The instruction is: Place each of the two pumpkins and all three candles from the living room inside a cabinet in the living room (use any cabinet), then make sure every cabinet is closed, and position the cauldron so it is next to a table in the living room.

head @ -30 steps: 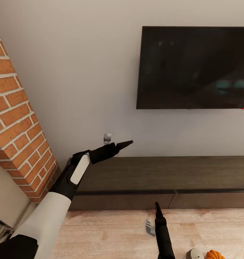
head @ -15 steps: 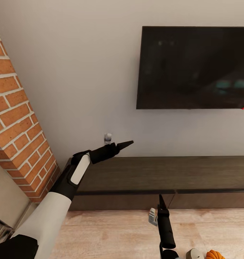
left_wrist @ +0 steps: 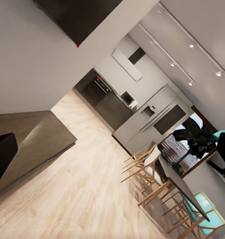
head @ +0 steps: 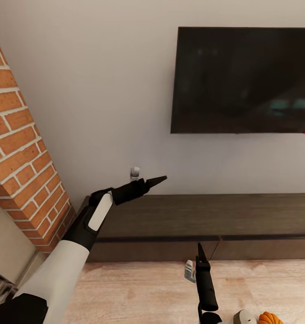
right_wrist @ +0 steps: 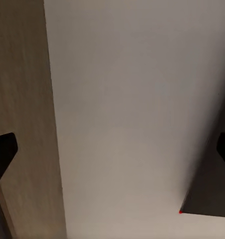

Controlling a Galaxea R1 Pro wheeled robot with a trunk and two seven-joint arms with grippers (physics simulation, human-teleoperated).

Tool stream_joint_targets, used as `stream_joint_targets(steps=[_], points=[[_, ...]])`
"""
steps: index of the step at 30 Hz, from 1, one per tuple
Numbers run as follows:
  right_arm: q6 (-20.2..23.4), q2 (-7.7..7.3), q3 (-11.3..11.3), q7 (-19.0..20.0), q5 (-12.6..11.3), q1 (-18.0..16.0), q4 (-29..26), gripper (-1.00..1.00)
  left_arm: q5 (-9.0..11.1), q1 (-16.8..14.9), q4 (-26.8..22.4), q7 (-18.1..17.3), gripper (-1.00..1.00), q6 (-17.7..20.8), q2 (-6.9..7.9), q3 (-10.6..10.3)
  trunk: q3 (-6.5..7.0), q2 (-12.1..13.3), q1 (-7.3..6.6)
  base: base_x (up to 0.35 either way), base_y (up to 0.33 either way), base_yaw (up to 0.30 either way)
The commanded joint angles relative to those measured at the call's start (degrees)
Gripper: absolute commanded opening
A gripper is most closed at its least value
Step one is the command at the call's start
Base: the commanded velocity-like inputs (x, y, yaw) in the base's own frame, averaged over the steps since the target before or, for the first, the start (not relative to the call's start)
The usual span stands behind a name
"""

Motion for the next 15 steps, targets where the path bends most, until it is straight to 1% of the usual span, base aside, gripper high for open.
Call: stream_joint_targets(steps=[1,15], points=[[0.02,0.00,0.01,0.00,0.00,0.01,0.00,1.00,0.01,0.00,0.00,0.00,1.00,0.01,0.00,0.00,-0.18,-0.42,0.23,0.000,0.000,0.000],[0.04,0.01,0.02,-0.01,0.00,0.02,-0.01,1.00,0.01,0.00,0.00,-0.09,1.00,0.01,0.00,0.00,-2.70,-6.03,3.30,0.000,0.000,0.000]])
